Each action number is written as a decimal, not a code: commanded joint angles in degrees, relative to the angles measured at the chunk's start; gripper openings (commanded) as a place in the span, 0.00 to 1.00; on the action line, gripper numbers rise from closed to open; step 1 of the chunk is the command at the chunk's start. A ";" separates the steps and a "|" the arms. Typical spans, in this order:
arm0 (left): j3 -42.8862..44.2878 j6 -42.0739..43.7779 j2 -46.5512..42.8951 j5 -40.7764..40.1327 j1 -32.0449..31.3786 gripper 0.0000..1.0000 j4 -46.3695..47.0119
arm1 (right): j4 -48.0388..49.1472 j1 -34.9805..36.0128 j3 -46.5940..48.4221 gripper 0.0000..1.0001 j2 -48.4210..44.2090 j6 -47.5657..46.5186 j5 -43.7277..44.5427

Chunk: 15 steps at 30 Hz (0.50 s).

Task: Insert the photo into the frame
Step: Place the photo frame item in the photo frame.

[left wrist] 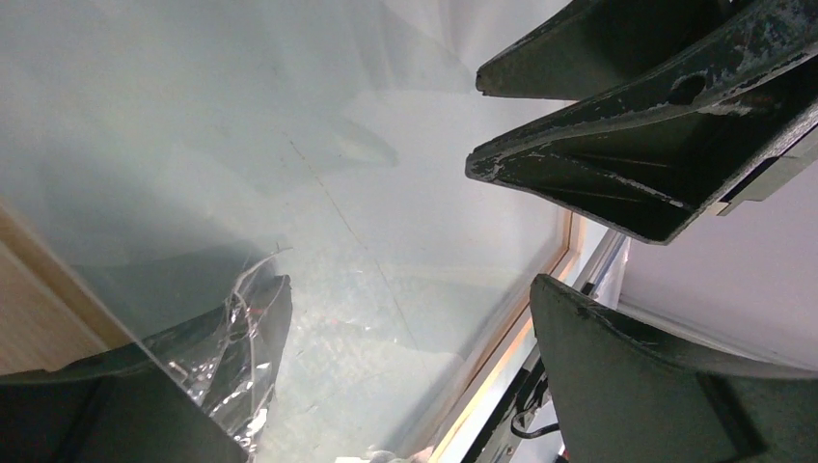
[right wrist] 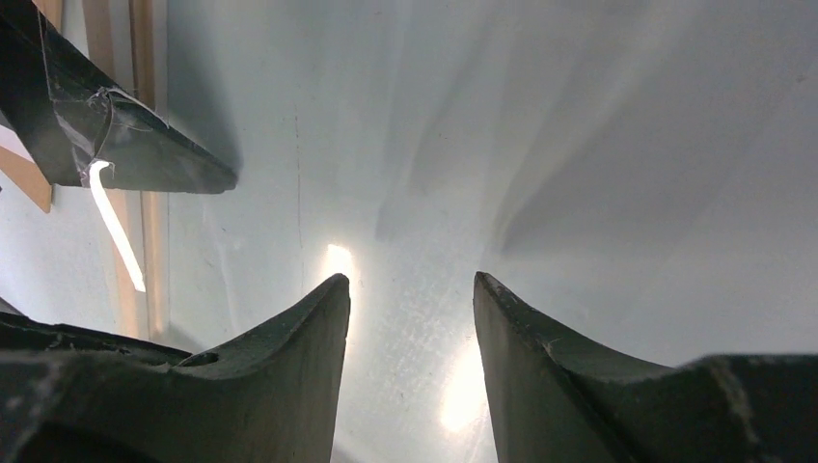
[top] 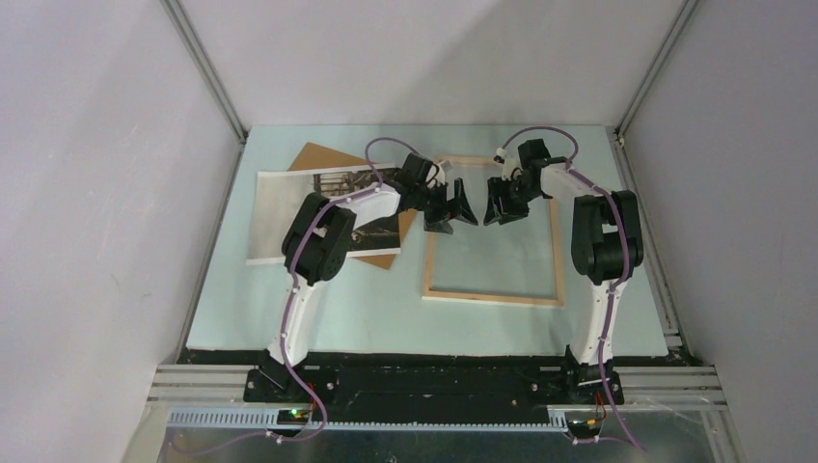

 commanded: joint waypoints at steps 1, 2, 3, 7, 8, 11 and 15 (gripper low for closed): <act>-0.60 3.50 -4.41 -2.31 0.99 1.00 -1.52 | 0.61 -0.61 -0.26 0.54 0.91 -0.56 0.84; -0.60 3.64 -4.52 -2.34 1.05 1.00 -1.85 | 0.57 -0.64 -0.28 0.54 0.90 -0.54 0.82; -0.67 3.77 -4.67 -2.49 1.21 1.00 -2.00 | 0.60 -0.73 -0.25 0.54 0.90 -0.60 0.76; -1.05 4.40 -5.48 -2.67 1.73 1.00 -2.78 | 0.53 -0.67 -0.23 0.54 0.91 -0.62 0.63; -1.09 4.58 -5.82 -2.74 1.86 1.00 -3.25 | 0.52 -0.67 -0.23 0.54 0.91 -0.65 0.62; -1.13 5.35 -6.44 -3.09 2.51 1.00 -4.23 | 0.52 -0.68 -0.23 0.54 0.90 -0.68 0.70; -1.51 5.67 -7.15 -3.57 3.00 1.00 -4.71 | 0.45 -0.67 -0.23 0.54 0.90 -0.68 0.78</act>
